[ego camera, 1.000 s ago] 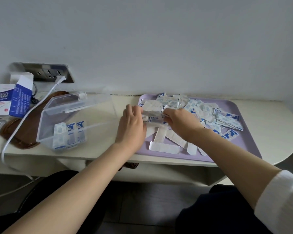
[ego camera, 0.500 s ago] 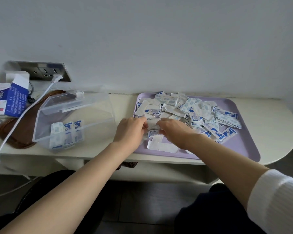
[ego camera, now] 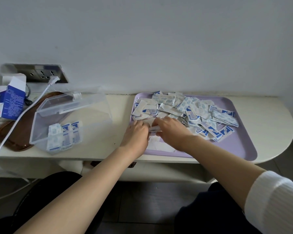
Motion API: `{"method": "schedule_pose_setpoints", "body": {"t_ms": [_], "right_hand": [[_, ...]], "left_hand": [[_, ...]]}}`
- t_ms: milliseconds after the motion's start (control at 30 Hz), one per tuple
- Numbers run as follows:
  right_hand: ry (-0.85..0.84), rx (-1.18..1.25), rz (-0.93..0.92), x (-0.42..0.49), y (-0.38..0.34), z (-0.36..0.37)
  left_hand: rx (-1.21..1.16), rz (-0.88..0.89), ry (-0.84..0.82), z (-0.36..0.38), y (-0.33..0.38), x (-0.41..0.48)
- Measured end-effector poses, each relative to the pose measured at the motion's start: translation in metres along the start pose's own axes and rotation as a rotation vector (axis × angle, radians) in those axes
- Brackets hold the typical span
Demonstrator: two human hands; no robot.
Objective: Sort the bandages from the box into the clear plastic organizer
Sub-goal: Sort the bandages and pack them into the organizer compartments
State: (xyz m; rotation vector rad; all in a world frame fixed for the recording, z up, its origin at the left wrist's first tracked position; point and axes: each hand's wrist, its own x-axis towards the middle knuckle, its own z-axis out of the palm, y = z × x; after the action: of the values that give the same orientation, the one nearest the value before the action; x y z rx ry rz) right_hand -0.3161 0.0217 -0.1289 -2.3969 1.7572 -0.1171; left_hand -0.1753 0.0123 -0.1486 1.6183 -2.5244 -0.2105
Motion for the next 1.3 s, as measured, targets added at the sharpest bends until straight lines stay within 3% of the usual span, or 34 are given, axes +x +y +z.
{"method": "schedule_pose_setpoints", "body": {"t_ms": [233, 467, 600, 767, 1033, 1200, 1300], "right_hand": [[-0.024, 0.196, 0.226, -0.005, 0.009, 0.006], [-0.014, 0.367, 0.087, -0.005, -0.006, 0.013], [0.049, 0.266, 0.112, -0.004, -0.011, 0.011], [0.074, 0.038, 0.291, -0.003, 0.001, 0.019], [0.022, 0.244, 0.155, -0.012, -0.008, 0.006], [0.124, 0.006, 0.169, -0.008, 0.001, 0.006], [0.127, 0.015, 0.252, -0.008, 0.014, 0.004]], "left_hand": [[-0.072, -0.031, -0.030, 0.006, -0.003, -0.004], [-0.027, 0.005, -0.053, 0.007, 0.003, -0.003], [0.076, -0.067, -0.092, 0.009, 0.004, -0.004], [0.051, -0.098, -0.102, 0.002, 0.005, -0.006], [0.061, -0.083, -0.097, 0.002, 0.007, -0.008], [0.083, -0.064, -0.084, 0.004, 0.003, -0.007], [0.109, -0.048, -0.082, 0.003, -0.001, -0.007]]}}
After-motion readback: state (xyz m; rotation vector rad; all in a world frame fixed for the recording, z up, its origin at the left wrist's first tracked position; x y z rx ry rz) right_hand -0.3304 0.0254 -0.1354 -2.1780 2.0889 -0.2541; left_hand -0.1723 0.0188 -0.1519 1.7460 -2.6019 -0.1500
